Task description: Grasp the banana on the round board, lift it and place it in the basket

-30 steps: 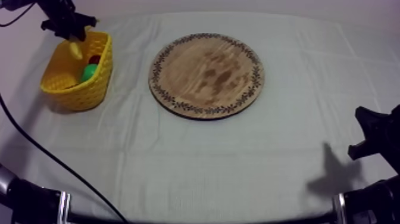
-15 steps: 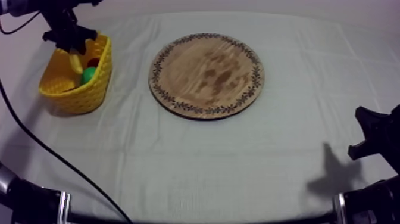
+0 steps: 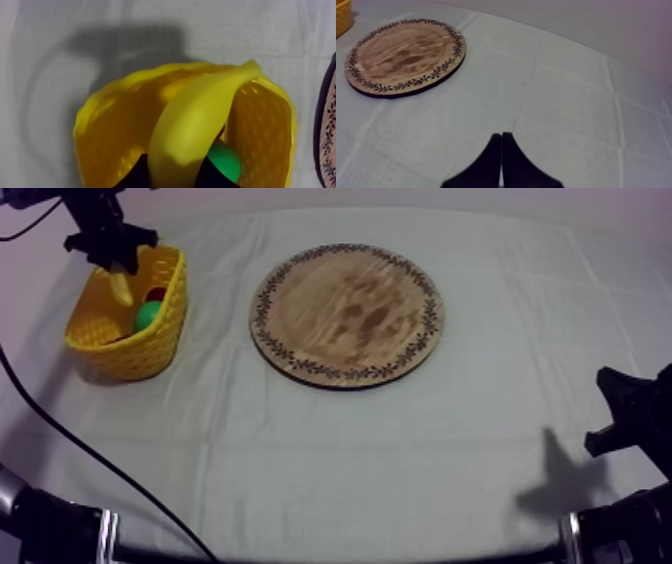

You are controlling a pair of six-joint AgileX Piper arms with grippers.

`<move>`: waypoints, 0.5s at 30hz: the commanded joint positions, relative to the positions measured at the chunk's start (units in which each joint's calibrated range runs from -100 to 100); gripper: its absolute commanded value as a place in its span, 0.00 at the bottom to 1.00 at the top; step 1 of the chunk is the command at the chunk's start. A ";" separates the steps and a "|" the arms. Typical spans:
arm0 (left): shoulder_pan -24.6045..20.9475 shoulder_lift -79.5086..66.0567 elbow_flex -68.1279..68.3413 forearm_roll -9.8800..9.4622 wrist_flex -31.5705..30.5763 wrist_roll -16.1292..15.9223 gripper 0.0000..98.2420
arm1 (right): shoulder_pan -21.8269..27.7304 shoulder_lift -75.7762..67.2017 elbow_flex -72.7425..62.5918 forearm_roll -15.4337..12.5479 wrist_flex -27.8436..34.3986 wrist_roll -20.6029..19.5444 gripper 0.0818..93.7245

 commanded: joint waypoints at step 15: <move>-1.80 -2.35 2.74 0.09 2.55 1.79 0.71 | 0.00 0.00 -0.03 0.00 0.02 -0.02 0.00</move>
